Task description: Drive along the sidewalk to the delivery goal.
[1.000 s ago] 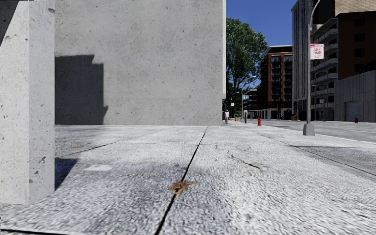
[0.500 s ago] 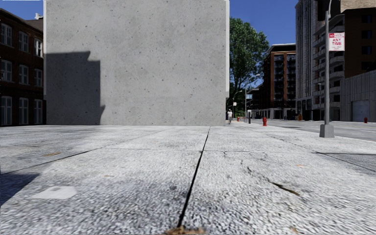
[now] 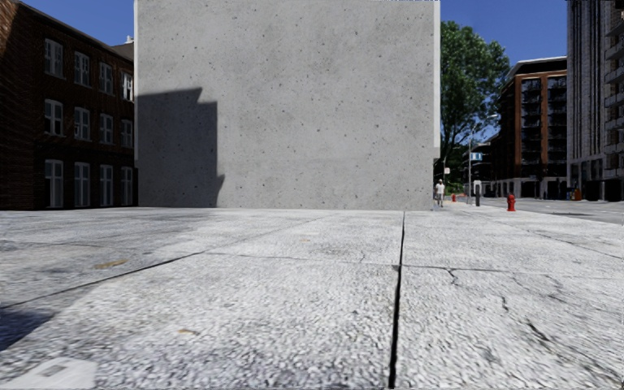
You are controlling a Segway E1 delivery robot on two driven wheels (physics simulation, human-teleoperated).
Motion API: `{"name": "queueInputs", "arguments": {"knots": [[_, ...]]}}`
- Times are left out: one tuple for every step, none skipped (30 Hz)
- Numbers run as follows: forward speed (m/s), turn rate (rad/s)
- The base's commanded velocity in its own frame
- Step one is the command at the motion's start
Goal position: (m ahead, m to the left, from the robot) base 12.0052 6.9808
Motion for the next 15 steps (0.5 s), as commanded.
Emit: {"name": "queueInputs", "arguments": {"knots": [[1.73, 0.53], [1.73, 0.53], [1.74, 0.53], [1.74, 0.53], [1.74, 0.53], [1.74, 0.53], [1.74, 0.53], [1.74, 0.53], [1.74, 0.53], [1.75, 0.53], [1.75, 0.53], [1.75, 0.53], [1.75, 0.53], [1.75, 0.53], [1.76, 0.53]]}}
